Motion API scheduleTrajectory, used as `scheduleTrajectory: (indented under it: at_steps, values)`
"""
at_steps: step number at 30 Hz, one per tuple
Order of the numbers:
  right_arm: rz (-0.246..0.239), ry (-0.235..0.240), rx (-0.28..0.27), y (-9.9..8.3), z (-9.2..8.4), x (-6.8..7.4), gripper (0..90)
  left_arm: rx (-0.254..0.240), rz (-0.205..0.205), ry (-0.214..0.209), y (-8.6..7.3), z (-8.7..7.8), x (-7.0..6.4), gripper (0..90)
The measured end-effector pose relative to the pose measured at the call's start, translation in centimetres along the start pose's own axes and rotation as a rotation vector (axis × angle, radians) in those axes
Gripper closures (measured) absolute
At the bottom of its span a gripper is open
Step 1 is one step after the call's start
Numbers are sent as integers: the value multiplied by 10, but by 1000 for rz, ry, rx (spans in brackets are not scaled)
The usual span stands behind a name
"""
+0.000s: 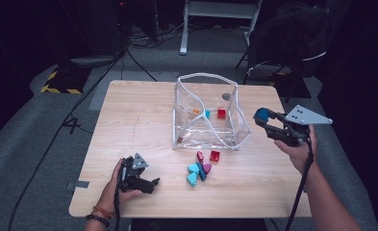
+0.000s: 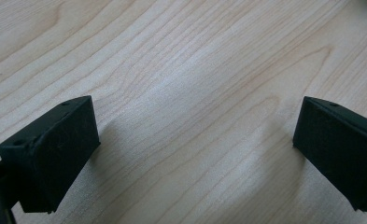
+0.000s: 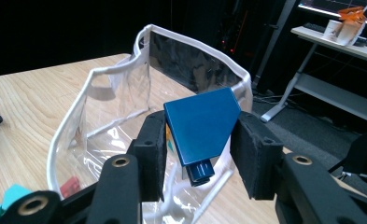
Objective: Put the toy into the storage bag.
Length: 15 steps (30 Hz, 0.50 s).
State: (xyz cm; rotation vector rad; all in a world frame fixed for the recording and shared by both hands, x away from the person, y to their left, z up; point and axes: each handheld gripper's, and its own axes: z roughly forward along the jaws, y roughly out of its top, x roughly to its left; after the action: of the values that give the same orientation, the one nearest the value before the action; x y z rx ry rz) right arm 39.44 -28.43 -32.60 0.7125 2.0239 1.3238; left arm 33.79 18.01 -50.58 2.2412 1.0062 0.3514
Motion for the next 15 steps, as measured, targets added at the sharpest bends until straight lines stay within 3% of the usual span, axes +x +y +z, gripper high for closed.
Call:
scheduleTrajectory:
  at_steps: [4,15]
  values:
    - [3,13,-14,9,10,6,576,0,0,0,0,0,0,5]
    - [-43,46,14,31,42,25,577,0,0,0,0,0,0,5]
